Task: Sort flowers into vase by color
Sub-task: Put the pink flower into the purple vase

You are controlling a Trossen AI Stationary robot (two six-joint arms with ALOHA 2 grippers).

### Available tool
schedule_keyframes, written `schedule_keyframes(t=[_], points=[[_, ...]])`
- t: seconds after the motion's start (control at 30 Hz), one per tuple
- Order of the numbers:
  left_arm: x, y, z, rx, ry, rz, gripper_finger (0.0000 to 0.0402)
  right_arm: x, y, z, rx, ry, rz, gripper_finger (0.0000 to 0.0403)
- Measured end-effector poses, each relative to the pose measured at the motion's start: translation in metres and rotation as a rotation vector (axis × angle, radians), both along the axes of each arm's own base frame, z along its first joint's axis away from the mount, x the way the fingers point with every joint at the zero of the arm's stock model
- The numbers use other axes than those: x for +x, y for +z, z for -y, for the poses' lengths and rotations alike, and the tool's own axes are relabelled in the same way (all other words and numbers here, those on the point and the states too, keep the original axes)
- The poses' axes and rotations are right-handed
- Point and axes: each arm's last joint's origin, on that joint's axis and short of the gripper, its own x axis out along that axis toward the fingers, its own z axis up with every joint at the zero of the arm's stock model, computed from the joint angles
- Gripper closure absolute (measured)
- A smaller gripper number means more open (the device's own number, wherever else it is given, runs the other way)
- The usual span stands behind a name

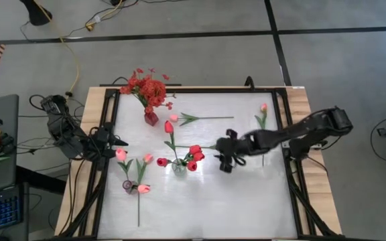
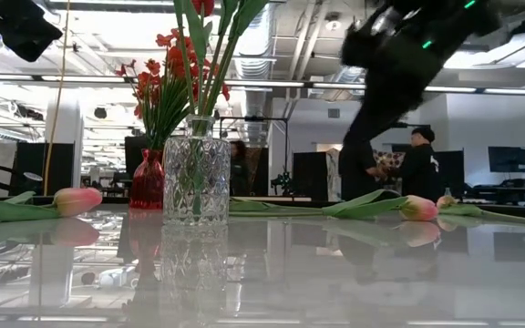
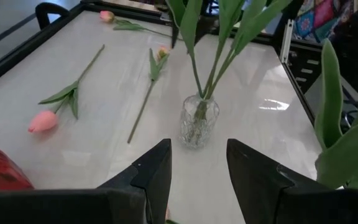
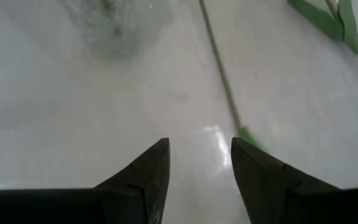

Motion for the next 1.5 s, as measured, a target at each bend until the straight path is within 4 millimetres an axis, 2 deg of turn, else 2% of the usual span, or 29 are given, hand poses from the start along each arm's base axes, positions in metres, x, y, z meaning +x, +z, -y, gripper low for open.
schedule_keyframes(t=[0.23, 0.33, 0.6, 0.73, 1.0, 1.23, 1.5], points=[[0.0, 0.0, -0.001, 0.01, 0.029, 0.015, 0.026, 0.022, -0.022, 0.04, -0.002, 0.116, -0.06, 0.0207], [0.0, 0.001, -0.001, 0.014, 0.039, 0.019, 0.026, 0.031, -0.034, 0.05, -0.018, 0.144, -0.094, 0.0207], [0.0, 0.001, -0.002, 0.03, 0.043, 0.022, 0.026, 0.056, -0.045, 0.066, -0.052, 0.188, -0.129, 0.0207], [0.0, 0.001, -0.002, 0.038, 0.04, 0.022, 0.026, 0.063, -0.048, 0.069, -0.007, 0.212, -0.118, 0.0207], [0.0, 0.0, -0.002, 0.05, 0.036, 0.018, 0.026, 0.067, -0.067, 0.073, 0.013, 0.211, -0.165, 0.0207], [0.0, 0.0, -0.002, 0.049, 0.036, 0.018, 0.026, 0.065, -0.069, 0.073, 0.026, 0.2, -0.186, 0.0208], [0.0, 0.0, -0.002, 0.048, 0.036, 0.018, 0.026, 0.064, -0.074, 0.073, 0.054, 0.171, -0.217, 0.0243]])
